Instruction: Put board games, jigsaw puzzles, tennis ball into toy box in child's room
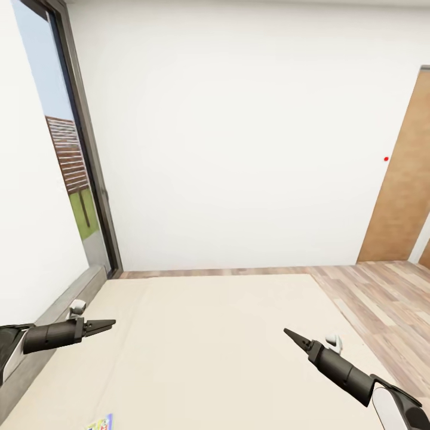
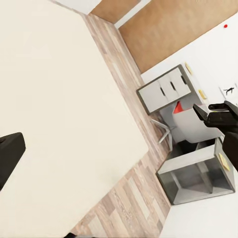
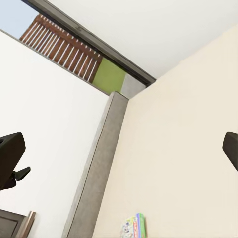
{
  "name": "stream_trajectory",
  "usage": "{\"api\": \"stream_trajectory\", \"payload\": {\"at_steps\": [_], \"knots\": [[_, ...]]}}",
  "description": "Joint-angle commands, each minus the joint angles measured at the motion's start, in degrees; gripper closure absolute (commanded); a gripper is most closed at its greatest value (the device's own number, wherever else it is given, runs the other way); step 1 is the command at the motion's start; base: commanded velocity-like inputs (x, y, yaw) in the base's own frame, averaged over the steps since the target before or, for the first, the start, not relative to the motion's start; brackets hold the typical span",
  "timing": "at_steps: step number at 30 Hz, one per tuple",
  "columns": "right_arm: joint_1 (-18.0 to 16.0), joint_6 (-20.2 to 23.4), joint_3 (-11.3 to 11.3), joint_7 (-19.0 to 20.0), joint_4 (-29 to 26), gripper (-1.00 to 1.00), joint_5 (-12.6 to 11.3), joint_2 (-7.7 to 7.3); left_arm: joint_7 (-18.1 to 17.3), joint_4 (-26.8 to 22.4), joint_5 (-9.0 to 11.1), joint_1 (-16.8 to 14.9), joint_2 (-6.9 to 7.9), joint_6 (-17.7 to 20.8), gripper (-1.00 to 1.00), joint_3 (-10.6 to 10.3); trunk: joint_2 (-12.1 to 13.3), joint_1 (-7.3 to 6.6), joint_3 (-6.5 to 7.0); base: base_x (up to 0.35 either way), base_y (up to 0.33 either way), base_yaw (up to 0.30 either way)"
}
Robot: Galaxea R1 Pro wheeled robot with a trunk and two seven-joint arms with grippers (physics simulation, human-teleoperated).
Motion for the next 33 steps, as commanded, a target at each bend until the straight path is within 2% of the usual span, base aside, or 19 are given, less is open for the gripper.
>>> {"api": "stream_trajectory", "payload": {"at_steps": [1,11,20,33], "knots": [[0.0,0.4,-0.1,0.1,0.0,-1.0,-0.2,0.01,-0.2,0.0,-0.1,0.0,0.0,0.6,-1.0,0.0,0.0,0.03,-0.1,0.058,0.091,0.0],[0.0,0.3,0.0,0.1,0.0,-1.0,0.1,-0.02,-0.2,0.0,-0.1,0.0,0.0,0.7,-1.0,0.0,0.0,0.03,-0.35,0.02,0.036,0.004],[0.0,0.3,0.0,0.1,0.0,-1.0,0.2,-0.02,-0.2,0.0,-0.1,0.0,-0.03,0.7,-1.0,0.0,0.0,0.03,-0.37,0.001,0.162,0.166],[0.0,0.3,0.0,0.2,0.0,-1.0,0.0,-0.02,-0.2,0.0,-0.1,0.0,-0.05,0.7,-1.0,0.0,0.0,0.03,-0.37,0.0,0.035,0.026]]}}
